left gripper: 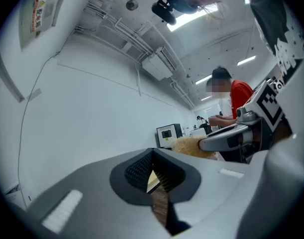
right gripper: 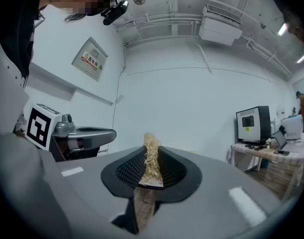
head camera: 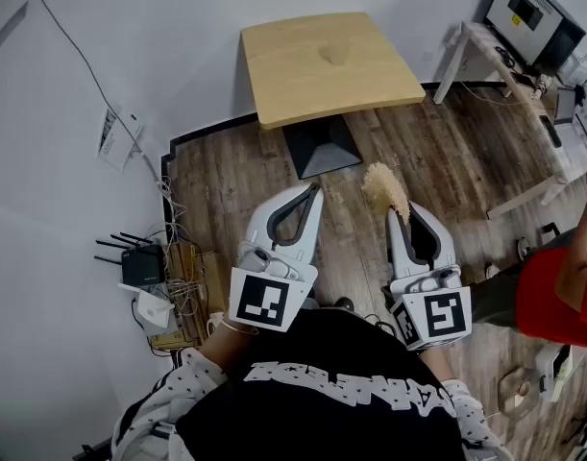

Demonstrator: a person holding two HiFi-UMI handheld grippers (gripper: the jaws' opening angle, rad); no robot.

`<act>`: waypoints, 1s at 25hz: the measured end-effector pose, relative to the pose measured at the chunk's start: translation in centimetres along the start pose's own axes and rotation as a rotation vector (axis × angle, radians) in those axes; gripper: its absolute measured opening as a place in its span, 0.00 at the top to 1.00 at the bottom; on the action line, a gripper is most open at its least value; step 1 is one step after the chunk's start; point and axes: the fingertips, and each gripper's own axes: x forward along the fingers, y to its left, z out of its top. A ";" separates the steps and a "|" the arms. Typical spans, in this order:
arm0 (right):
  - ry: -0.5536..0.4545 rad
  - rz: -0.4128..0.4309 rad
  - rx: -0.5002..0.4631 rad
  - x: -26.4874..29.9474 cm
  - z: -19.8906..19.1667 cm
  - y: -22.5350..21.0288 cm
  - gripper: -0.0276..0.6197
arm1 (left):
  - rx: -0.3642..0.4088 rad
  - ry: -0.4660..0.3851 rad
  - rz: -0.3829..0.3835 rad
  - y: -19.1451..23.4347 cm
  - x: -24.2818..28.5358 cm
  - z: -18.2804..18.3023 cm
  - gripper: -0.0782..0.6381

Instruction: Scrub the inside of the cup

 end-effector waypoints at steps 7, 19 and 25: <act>-0.005 0.011 0.012 0.3 0.1 -0.1 0.83 | -0.006 0.001 0.020 0.7 0.3 0.0 0.89; -0.018 0.022 0.019 0.7 0.0 -0.8 0.83 | 0.029 -0.017 0.045 0.8 0.6 0.3 0.89; -0.022 0.017 0.028 0.8 -0.1 -1.6 0.83 | 0.022 -0.017 0.041 0.4 1.2 0.3 0.89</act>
